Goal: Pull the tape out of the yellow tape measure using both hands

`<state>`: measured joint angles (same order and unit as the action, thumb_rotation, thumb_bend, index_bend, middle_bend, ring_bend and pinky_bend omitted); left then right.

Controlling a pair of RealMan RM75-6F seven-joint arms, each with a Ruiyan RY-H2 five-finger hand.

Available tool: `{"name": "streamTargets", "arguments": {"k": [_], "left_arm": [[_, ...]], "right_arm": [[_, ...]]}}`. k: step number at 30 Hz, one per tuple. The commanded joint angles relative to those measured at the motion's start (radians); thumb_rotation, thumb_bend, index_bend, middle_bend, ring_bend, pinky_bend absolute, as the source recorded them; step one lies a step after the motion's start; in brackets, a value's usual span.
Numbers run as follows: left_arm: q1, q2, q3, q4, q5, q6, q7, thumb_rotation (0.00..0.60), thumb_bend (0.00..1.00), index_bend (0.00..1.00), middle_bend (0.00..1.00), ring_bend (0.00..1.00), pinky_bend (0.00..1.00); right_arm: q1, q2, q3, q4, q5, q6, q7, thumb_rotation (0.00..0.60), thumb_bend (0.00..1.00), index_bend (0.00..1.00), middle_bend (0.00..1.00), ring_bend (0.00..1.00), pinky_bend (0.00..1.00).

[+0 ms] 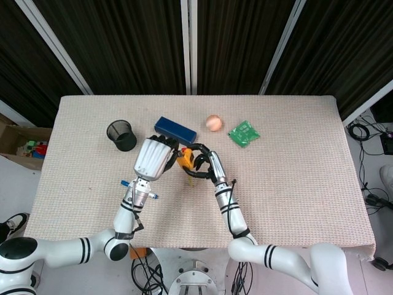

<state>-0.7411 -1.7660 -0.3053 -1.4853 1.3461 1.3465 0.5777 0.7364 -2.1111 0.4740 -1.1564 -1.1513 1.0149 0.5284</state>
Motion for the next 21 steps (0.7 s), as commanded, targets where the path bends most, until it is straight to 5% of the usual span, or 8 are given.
{"name": "streamTargets", "arguments": {"k": [1, 21], "left_arm": [[0.006, 0.008, -0.008, -0.007, 0.017, 0.024, -0.015, 0.600, 0.46, 0.63, 0.63, 0.60, 0.69], [0.079, 0.187, -0.108, -0.155, -0.007, 0.145, 0.017, 0.600, 0.47, 0.64, 0.64, 0.60, 0.69]], "right_arm": [[-0.001, 0.000, 0.000, 0.002, 0.001, 0.000, 0.000, 0.600, 0.36, 0.77, 0.65, 0.58, 0.65], [-0.073, 0.026, -0.071, -0.020, -0.025, 0.035, 0.001, 0.600, 0.37, 0.77, 0.65, 0.58, 0.65]]}}
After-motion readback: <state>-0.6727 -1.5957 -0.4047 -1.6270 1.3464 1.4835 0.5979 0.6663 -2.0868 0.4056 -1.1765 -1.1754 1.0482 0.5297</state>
